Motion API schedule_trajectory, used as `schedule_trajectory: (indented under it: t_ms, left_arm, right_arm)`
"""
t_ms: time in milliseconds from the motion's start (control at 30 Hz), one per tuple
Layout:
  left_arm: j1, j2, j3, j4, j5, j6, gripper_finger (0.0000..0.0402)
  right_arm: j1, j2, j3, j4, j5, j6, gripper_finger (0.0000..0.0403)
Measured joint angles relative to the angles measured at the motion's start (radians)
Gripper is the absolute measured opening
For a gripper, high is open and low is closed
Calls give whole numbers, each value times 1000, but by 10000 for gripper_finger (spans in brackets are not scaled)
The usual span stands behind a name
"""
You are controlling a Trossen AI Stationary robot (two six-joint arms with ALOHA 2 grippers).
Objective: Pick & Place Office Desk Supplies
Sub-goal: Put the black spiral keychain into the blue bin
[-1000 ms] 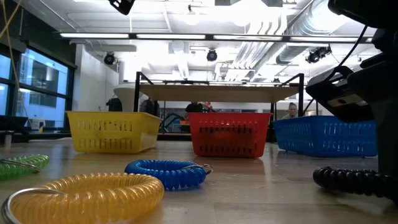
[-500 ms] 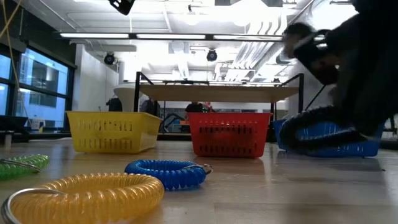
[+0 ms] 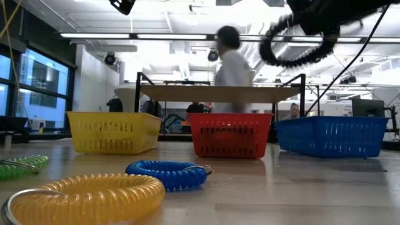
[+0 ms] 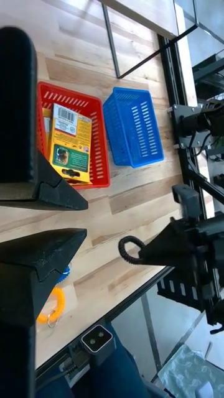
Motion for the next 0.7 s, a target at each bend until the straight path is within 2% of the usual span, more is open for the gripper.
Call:
schedule_trajectory:
  t_ms: [533,700]
  left_arm:
    - [0,0,0,0,0,0,54]
    - [0,0,0,0,0,0,54]
  right_arm:
    - [-21,-11,0,-58,25,1,38]
    - [-53,-36,1,-137,28,17,39]
